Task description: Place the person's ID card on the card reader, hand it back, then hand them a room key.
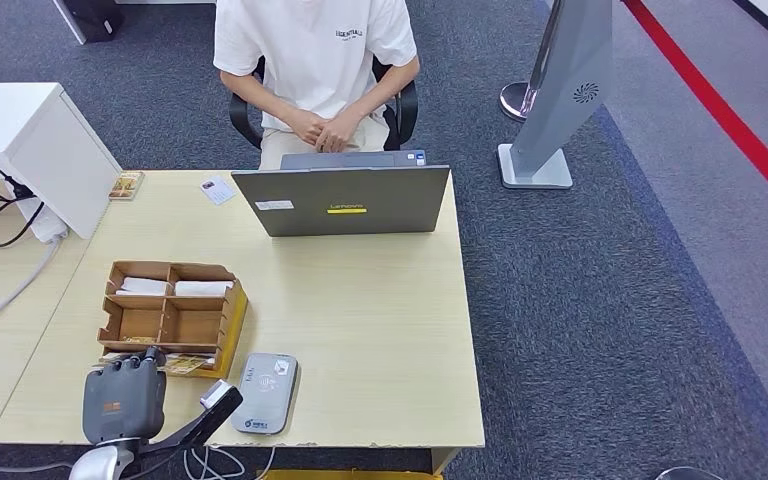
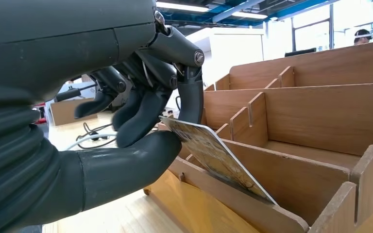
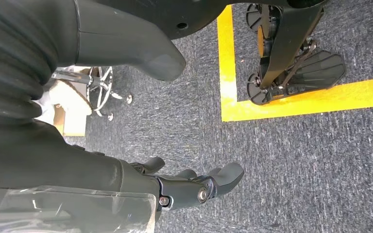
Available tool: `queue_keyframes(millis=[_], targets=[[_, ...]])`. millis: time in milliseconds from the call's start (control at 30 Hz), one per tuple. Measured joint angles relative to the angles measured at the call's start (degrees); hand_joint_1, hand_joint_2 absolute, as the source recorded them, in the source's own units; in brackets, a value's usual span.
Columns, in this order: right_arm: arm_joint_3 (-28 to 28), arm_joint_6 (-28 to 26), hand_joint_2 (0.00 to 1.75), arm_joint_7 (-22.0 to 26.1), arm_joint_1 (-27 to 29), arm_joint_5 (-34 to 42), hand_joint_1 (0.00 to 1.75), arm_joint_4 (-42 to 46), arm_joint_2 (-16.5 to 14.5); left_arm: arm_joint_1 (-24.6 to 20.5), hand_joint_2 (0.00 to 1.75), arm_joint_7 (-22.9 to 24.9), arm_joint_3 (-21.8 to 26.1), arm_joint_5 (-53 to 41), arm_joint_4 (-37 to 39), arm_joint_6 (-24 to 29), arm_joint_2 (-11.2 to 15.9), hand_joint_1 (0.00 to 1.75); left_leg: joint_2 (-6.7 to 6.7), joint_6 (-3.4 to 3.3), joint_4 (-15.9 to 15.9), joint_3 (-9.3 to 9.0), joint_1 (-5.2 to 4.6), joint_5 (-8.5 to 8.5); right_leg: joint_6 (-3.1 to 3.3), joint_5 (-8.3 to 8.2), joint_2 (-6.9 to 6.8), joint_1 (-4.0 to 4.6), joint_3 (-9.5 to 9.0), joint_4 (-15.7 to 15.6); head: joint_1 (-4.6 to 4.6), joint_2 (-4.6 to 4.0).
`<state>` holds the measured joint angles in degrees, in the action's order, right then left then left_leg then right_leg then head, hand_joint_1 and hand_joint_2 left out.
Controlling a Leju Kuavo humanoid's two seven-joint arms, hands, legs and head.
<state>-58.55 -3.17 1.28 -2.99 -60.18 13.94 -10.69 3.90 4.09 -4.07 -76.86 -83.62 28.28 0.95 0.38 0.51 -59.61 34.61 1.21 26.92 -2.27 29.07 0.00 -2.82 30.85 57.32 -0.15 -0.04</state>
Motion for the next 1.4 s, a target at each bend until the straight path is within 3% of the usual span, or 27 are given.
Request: queue_keyframes(millis=[400, 867, 1100, 1400], targets=[[0.0, 0.1, 1.75, 0.4, 0.0, -0.5, 0.00, 0.0, 0.0, 0.6, 1.75, 0.4, -0.3, -1.9, -2.1, -1.3, 0.9, 1.75, 0.00, 0.00, 0.0, 0.00, 0.00, 0.00, 0.00, 0.00, 0.00, 0.00, 0.00, 0.0, 0.00, 0.00], [-1.0, 0.0, 1.75, 0.5, 0.0, 0.1, 0.00, 0.0, -0.3, 1.1, 1.75, 1.2, -6.0, -2.4, -14.9, -6.8, 4.4, 1.75, 0.00, 0.00, 0.0, 0.00, 0.00, 0.00, 0.00, 0.00, 0.00, 0.00, 0.01, 0.0, 0.00, 0.00], [-1.8, 0.1, 1.75, 0.5, 0.1, 0.2, 0.00, 0.0, -0.3, -1.8, 1.75, 1.1, -9.9, 1.4, -21.0, -14.9, 9.1, 1.75, 0.00, 0.00, 0.0, -0.01, 0.01, -0.01, 0.00, 0.00, 0.00, 0.00, 0.01, 0.0, 0.01, 0.00], [-2.6, 0.2, 1.75, 0.5, 0.1, -1.4, 0.00, 0.0, -0.3, -9.9, 1.75, 3.7, -12.1, 1.9, -23.9, -16.1, 12.7, 1.75, -0.02, -0.02, 0.0, -0.02, 0.01, -0.04, 0.00, -0.02, -0.03, 0.00, 0.08, 0.0, -0.01, 0.00]])
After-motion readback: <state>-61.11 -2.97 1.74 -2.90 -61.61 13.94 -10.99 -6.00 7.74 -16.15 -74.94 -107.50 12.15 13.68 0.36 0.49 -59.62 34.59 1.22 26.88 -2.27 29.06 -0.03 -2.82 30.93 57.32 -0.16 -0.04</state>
